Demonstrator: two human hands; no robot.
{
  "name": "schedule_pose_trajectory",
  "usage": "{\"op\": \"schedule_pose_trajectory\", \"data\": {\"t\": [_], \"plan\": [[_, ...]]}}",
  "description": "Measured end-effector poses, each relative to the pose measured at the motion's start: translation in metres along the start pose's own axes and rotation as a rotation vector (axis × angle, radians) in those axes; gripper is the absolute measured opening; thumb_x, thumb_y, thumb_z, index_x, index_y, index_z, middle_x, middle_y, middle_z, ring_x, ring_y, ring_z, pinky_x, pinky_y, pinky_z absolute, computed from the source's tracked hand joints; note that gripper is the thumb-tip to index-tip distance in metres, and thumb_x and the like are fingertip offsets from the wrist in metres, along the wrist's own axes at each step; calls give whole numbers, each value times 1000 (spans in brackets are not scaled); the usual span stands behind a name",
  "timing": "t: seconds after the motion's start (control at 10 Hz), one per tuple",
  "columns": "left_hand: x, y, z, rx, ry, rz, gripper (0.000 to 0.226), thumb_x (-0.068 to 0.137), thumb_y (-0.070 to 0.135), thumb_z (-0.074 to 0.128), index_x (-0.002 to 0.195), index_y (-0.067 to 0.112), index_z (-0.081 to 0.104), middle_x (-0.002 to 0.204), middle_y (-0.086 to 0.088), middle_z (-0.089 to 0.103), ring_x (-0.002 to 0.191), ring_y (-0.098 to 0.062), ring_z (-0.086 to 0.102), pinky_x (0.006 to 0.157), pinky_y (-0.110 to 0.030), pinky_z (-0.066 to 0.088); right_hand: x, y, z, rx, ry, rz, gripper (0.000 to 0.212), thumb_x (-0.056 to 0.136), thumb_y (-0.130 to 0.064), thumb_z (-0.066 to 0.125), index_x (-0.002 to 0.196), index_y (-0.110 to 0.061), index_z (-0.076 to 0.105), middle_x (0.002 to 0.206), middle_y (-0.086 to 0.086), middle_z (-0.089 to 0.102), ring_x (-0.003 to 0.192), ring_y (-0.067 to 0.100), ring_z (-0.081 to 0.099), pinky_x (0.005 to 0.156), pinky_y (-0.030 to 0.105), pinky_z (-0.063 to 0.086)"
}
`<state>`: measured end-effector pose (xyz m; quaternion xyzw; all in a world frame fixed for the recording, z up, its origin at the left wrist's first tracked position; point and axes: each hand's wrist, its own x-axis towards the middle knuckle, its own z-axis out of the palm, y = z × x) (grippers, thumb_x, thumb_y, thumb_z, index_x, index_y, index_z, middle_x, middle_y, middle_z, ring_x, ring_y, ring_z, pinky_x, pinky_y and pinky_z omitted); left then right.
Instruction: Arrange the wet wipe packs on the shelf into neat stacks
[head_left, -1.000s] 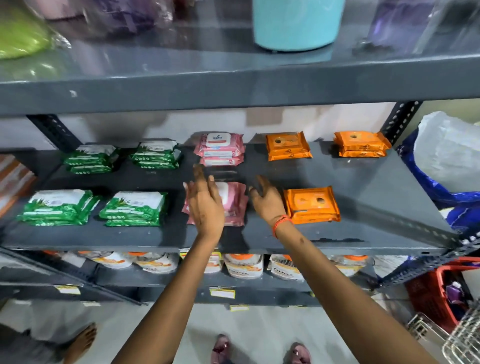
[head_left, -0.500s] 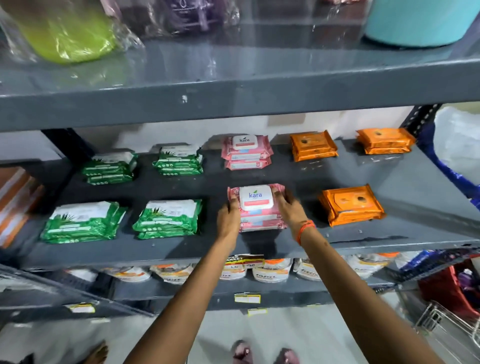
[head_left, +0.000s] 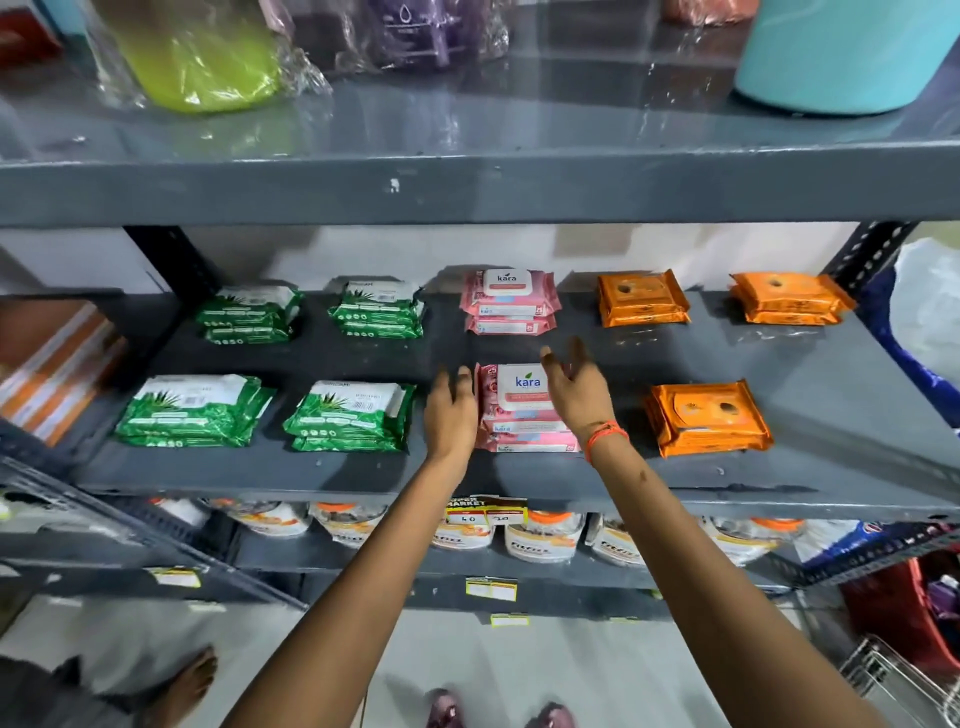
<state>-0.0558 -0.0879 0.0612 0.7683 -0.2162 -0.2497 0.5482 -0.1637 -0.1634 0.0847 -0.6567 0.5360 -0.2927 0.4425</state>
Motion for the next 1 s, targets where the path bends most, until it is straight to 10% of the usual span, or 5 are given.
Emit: {"op": "schedule_pose_trajectory", "data": {"t": [0.1,0.5,0.8,1.0], "plan": [[1,2,-15,20,44,73,48,98,31,43,138,5,40,140,-19,49,129,-32,46,108,-40,37,-13,-18,17,-2,-40,-80,53,96,-34,44,143,-13,32,88,19,64,83,30,62,71,34,51],[61,-56,-163,263,191,76,59,95,29,51,142,-1,30,148,-23,37,136,-35,36,112,-44,32,-61,-37,158,48,-219,-49,56,95,-26,49,144,-8,31,135,23,55,119,35,56,99,36,44],[79,-68,-167,136,95,35,34,97,21,48,96,-10,61,97,-33,65,92,-42,61,69,-35,39,-57,-32,198,50,-214,4,64,96,-29,47,148,-6,20,161,6,6,148,17,10,117,25,15],[77,-64,-170,130,162,-31,43,97,27,48,122,-8,51,124,-30,58,115,-41,55,93,-42,43,-55,-30,189,18,-205,-67,63,94,-35,48,147,-8,27,160,5,12,147,15,13,119,27,17]]}}
